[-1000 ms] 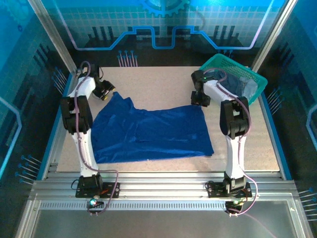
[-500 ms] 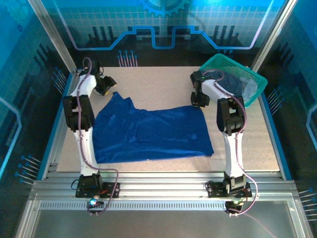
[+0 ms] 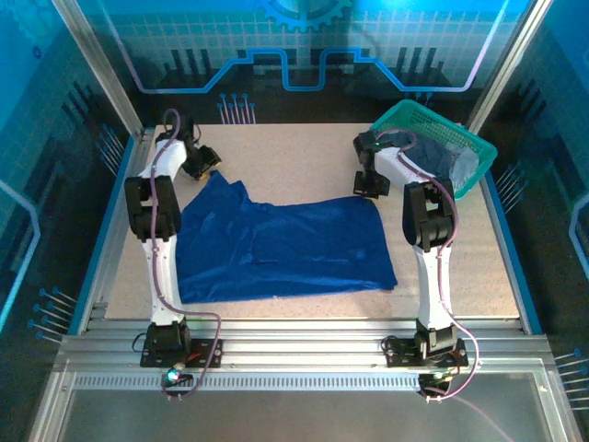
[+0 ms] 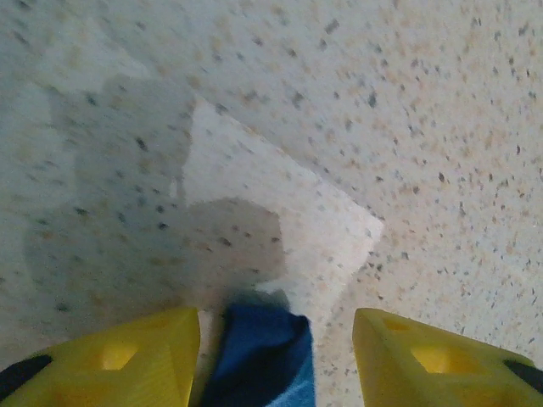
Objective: Fold and stack the t-shirts
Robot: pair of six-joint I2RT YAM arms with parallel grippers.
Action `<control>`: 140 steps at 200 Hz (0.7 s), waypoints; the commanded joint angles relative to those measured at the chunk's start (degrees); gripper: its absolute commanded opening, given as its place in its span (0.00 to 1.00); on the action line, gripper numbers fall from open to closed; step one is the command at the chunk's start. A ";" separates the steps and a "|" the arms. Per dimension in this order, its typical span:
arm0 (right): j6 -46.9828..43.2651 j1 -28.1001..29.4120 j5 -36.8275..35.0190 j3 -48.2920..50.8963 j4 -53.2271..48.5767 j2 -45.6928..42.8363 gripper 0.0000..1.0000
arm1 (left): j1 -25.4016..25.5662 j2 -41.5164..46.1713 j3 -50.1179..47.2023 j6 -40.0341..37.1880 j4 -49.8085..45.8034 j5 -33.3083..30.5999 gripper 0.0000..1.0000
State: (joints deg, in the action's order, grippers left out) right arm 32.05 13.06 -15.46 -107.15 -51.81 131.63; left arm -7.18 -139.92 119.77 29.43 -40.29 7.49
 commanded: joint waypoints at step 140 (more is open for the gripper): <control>-0.69 -1.70 1.81 0.92 2.10 -2.41 0.00 | 5.37 1.67 8.04 -5.62 -10.76 -11.13 0.00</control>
State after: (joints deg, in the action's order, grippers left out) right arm 31.90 12.73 -14.48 -107.18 -51.77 131.61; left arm -3.22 -145.60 130.96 25.43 -52.36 -1.65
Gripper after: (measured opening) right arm 0.060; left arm 0.052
